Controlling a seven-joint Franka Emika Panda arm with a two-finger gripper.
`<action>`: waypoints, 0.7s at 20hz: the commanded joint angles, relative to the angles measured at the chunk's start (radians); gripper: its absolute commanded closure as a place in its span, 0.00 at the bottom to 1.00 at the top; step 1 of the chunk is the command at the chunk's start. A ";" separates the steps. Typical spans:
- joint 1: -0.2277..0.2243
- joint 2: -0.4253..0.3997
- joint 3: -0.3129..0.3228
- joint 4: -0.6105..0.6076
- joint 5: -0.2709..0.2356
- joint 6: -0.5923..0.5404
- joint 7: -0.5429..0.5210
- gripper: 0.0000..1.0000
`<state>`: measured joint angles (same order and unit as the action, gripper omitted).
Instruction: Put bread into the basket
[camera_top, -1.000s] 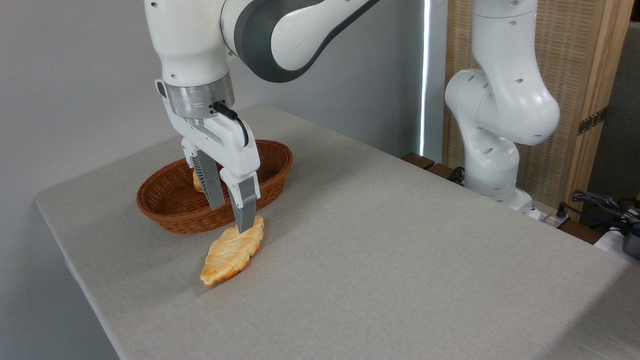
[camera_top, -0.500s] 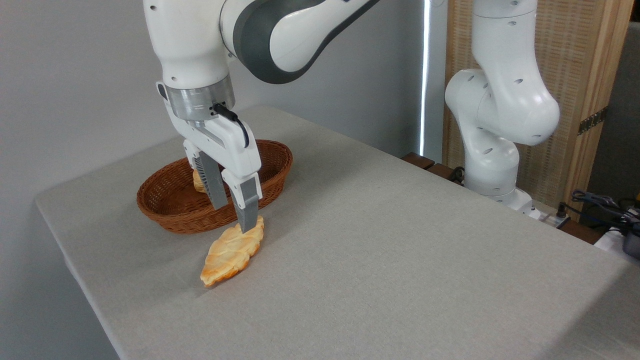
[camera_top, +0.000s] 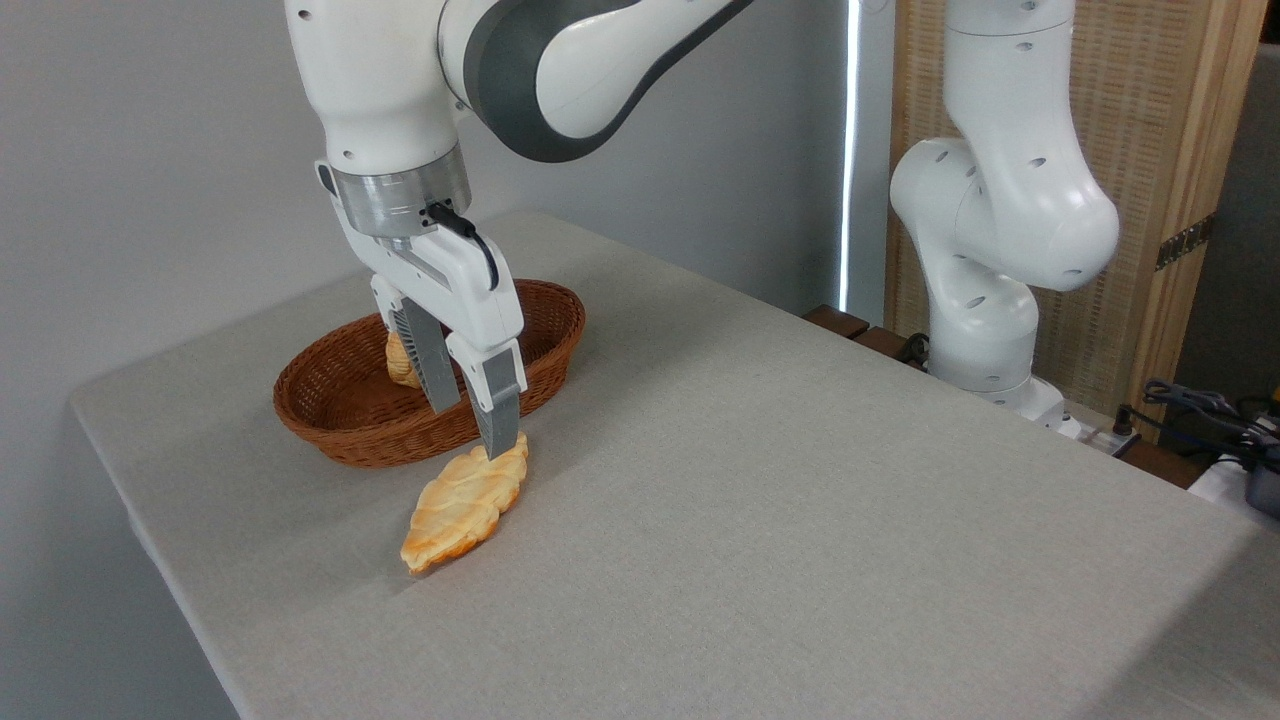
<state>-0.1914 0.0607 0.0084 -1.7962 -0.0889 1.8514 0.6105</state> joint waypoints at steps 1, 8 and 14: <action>-0.010 -0.005 0.005 0.003 0.012 -0.011 -0.038 0.00; -0.006 -0.002 0.007 -0.048 -0.014 0.096 -0.346 0.00; -0.006 -0.002 0.007 -0.138 -0.017 0.242 -0.426 0.00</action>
<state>-0.1914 0.0688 0.0085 -1.8720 -0.0923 2.0163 0.2105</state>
